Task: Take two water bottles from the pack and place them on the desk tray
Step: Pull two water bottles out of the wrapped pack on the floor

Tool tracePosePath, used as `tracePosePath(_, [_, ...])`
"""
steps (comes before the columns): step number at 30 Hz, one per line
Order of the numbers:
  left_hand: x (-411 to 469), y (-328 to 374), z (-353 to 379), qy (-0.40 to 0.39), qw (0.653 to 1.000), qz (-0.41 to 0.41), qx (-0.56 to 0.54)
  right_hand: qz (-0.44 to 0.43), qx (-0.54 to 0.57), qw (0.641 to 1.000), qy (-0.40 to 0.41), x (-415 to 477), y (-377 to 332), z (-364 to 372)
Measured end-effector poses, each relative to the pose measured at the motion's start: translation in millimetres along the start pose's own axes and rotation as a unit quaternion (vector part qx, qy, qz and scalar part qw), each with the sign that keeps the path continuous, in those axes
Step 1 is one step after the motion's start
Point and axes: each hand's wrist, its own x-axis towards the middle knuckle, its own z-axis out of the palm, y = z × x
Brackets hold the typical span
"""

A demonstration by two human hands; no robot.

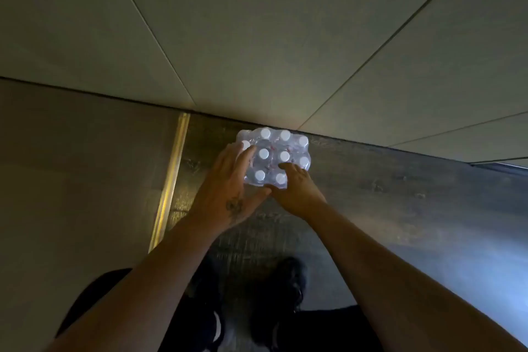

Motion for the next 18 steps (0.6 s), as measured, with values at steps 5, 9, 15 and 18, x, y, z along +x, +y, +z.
tracePosePath(5, [59.1,-47.4,48.5,-0.017,1.000,0.008,0.012,-0.036,-0.096,0.994,0.039,83.6,34.8,44.7])
tracePosePath(9, [101.6,-69.2,65.4,-0.039,0.998,0.023,0.048,-0.085,-0.192,0.975,0.076,140.4,55.3,67.9])
tracePosePath(15, [137.7,-76.5,61.9,-0.066,0.994,0.043,0.079,-0.135,-0.264,0.945,0.141,166.1,68.5,83.5])
tracePosePath(18, [144.5,-69.8,61.9,-0.006,0.999,0.043,-0.019,-0.144,-0.260,0.943,0.146,163.4,68.2,82.1])
